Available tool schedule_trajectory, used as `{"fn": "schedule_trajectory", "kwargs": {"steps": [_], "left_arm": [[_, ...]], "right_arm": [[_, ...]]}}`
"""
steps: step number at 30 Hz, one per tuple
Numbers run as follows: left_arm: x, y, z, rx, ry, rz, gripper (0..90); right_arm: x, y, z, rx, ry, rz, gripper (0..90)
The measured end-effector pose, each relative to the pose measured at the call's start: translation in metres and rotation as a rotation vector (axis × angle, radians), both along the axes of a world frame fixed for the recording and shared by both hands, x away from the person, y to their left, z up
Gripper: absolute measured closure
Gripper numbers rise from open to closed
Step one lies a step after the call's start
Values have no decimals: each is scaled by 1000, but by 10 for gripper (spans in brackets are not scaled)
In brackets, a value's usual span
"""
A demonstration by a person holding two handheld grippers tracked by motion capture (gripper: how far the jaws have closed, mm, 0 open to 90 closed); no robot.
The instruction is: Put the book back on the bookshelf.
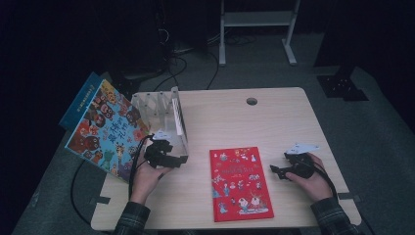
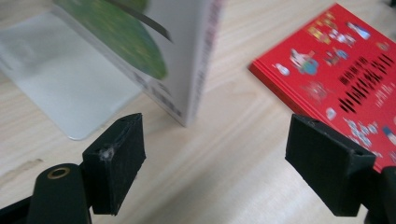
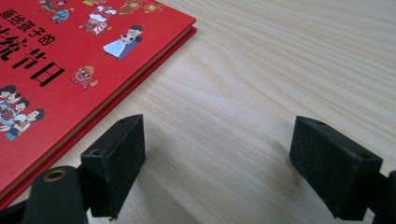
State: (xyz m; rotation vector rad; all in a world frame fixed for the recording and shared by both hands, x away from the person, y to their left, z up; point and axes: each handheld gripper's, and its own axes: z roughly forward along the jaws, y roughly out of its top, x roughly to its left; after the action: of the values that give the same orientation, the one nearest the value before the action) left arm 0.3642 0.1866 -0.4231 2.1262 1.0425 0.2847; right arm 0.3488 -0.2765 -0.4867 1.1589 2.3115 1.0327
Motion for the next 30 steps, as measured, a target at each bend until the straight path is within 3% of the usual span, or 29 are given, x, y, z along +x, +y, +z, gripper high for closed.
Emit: {"fn": "schedule_trajectory", "kwargs": {"steps": [9,14,20,22,26,30], "left_arm": [[-19,-11,-17,49,42,-85,44],[-25,-18,-21,68,39,-128,1],[-35,-40,-32,154,49,-247,0],[-36,-43,-34,159,54,-260,0],[-39,-54,-42,214,62,-316,0],[-41,-59,-45,222,59,-342,0]], "right_arm": [[0,1,0,-8,8,13,130],[0,1,0,-8,8,10,126],[-1,1,0,-7,10,-6,118],[-1,1,0,-6,11,-8,118],[-2,1,0,-6,11,-11,120],[-3,0,0,-8,10,-6,140]]}}
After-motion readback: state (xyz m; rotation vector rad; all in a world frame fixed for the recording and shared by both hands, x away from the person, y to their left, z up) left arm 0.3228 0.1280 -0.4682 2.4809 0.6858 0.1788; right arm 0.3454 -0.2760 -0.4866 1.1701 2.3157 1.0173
